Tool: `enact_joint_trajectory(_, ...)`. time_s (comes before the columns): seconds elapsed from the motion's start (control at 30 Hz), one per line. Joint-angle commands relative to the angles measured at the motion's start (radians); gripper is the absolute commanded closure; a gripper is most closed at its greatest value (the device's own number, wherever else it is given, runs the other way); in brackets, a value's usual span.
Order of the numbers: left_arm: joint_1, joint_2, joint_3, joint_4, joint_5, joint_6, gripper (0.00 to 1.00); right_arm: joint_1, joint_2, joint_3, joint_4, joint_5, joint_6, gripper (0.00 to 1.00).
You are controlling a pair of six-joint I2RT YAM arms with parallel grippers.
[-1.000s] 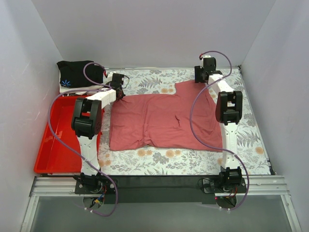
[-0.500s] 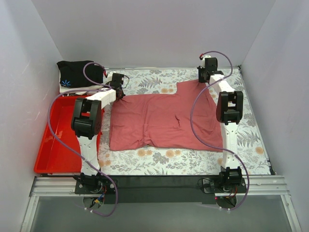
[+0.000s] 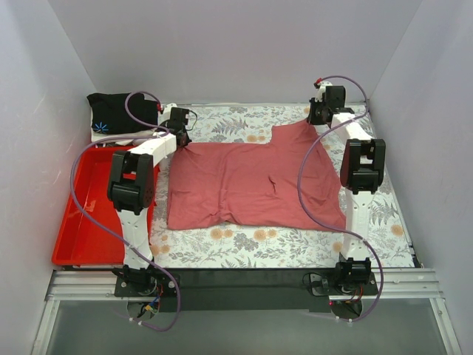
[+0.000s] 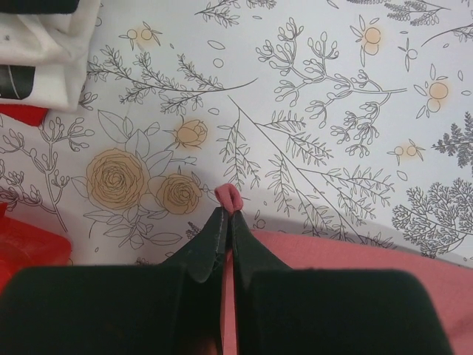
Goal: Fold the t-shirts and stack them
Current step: Fold the tshirt
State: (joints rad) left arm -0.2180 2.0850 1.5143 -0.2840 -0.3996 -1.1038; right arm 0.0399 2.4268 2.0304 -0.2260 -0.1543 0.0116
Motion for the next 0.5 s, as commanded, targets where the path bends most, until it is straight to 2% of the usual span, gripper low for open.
enact_joint_trajectory(0.0,0.000,-0.068,0.023,-0.009,-0.012,-0.001,1.00,0.000,-0.185,-0.059,0.105,-0.086,0.028,0.99)
enact_joint_trajectory(0.17,0.000,-0.115,-0.061,0.055,-0.022,-0.005,1.00,0.002,-0.290,-0.200,0.158,-0.145,0.077,0.99)
enact_joint_trajectory(0.2,0.000,-0.121,-0.071,0.065,-0.021,-0.007,1.00,0.002,-0.340,-0.276,0.178,-0.155,0.085,0.99)
enact_joint_trajectory(0.33,0.000,-0.151,-0.094,0.094,-0.019,-0.010,1.00,0.002,-0.463,-0.450,0.287,-0.156,0.111,0.99)
enact_joint_trajectory(0.47,0.000,-0.183,-0.123,0.121,-0.022,-0.010,1.00,0.003,-0.564,-0.559,0.300,-0.125,0.103,0.99)
